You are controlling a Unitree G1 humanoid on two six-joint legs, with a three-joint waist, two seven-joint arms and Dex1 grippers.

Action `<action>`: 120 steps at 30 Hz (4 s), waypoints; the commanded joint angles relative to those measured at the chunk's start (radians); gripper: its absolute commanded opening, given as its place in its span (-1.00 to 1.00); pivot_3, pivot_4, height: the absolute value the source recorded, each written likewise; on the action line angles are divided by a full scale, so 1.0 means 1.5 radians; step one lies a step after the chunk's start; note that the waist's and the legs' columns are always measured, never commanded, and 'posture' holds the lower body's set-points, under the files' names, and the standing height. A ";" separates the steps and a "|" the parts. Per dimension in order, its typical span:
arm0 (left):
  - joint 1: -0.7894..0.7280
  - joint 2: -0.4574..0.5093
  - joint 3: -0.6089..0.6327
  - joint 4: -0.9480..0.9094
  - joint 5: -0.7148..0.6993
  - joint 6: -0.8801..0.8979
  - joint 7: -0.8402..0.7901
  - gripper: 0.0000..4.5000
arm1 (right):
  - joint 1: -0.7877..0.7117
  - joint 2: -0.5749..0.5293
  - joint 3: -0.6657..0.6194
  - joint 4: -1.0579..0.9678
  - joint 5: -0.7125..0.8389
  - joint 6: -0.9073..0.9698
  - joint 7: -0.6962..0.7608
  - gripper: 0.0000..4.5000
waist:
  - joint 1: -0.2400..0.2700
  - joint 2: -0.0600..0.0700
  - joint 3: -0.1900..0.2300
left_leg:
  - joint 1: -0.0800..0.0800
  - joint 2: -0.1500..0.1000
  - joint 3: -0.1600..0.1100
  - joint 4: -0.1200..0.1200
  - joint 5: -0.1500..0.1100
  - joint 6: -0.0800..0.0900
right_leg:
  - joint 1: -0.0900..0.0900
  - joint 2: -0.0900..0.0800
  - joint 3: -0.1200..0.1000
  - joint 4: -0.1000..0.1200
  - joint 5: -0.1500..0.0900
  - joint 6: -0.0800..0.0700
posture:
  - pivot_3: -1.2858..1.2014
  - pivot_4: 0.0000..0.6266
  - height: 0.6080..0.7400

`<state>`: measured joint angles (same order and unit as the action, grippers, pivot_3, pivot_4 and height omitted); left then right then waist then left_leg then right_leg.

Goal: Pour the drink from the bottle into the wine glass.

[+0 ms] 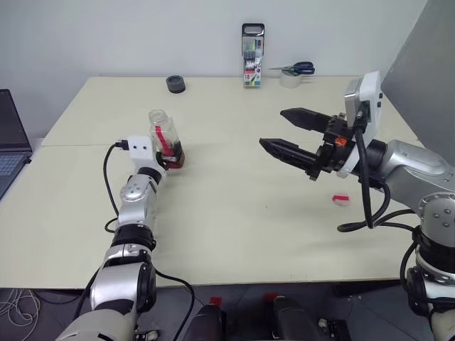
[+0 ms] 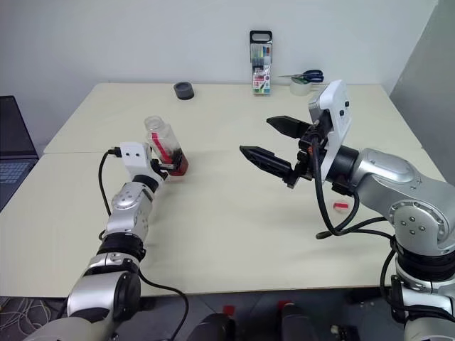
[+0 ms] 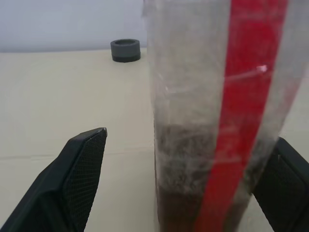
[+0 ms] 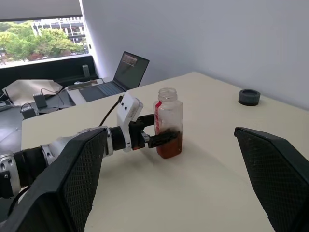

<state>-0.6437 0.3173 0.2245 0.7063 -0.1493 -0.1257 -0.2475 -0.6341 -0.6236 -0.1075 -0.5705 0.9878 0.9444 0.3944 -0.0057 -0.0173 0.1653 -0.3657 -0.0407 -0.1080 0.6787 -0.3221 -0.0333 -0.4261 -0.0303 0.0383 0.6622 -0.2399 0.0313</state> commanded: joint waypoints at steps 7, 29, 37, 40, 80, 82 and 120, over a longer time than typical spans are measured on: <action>0.169 -0.013 -0.017 -0.286 0.001 0.163 0.041 0.98 | 0.162 -0.041 -0.013 -0.052 -0.107 -0.033 -0.022 1.00 | 0.001 -0.001 -0.001 | 0.000 0.000 -0.001 0.000 0.000 0.000 | 0.000 0.000 0.001 0.000 0.000 0.000 | 0.03 -0.52 1.00; 0.191 0.123 -0.192 -0.723 -0.205 0.414 -0.355 0.98 | 0.060 0.398 -0.391 0.284 0.021 -0.084 -0.556 1.00 | -0.016 0.002 -0.001 | 0.002 0.001 0.002 -0.001 0.000 0.000 | 0.002 0.005 0.001 0.001 0.000 -0.001 | 0.03 -0.52 1.00; 0.171 0.151 -0.183 -0.738 -0.222 0.435 -0.369 0.98 | -0.019 0.406 -0.398 0.436 0.033 -0.178 -0.552 1.00 | -0.019 0.005 0.000 | 0.003 0.001 0.002 -0.001 -0.001 0.003 | 0.002 0.006 0.001 0.001 0.000 -0.001 | 0.03 -0.52 1.00; 0.180 0.160 -0.170 -0.739 -0.218 0.432 -0.364 0.98 | -0.032 0.409 -0.379 0.475 0.006 -0.211 -0.537 1.00 | -0.020 0.005 0.000 | 0.002 0.001 0.002 -0.001 -0.001 0.003 | 0.001 0.006 0.001 0.001 0.000 -0.001 | 0.03 -0.52 1.00; 0.190 0.210 -0.134 -0.801 -0.216 0.465 -0.324 1.00 | -0.276 0.298 -0.378 1.061 -0.144 -0.541 -0.422 0.10 | -0.023 0.005 0.000 | 0.002 0.001 0.002 -0.001 -0.001 0.003 | 0.002 0.006 0.002 0.001 0.000 -0.001 | 0.03 -0.52 1.00; 0.192 0.214 -0.138 -0.803 -0.214 0.466 -0.326 1.00 | -0.270 0.305 -0.375 1.053 -0.150 -0.540 -0.425 -0.22 | -0.023 0.005 0.000 | 0.002 0.001 0.002 -0.001 -0.001 0.002 | 0.002 0.006 0.002 0.001 0.000 -0.001 | 0.03 -0.52 1.00; 0.356 0.194 -0.105 -0.866 -0.220 0.462 -0.280 1.00 | 0.229 0.349 0.061 0.377 -0.519 -0.317 -0.239 -0.89 | -0.014 0.004 -0.003 | 0.004 0.001 -0.001 -0.002 0.000 0.000 | 0.004 0.005 0.001 -0.001 0.000 -0.001 | 0.03 -0.52 1.00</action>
<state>-0.0988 0.6085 0.0668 -0.5791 -0.4743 0.5858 -0.6650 -0.3452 -0.0971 -0.0182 -0.0270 0.2222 0.4032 0.0430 -0.0266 -0.0115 0.1603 -0.3601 -0.0386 -0.1094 0.6752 -0.3219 -0.0328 -0.4204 -0.0232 0.0401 0.6601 -0.2402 0.0301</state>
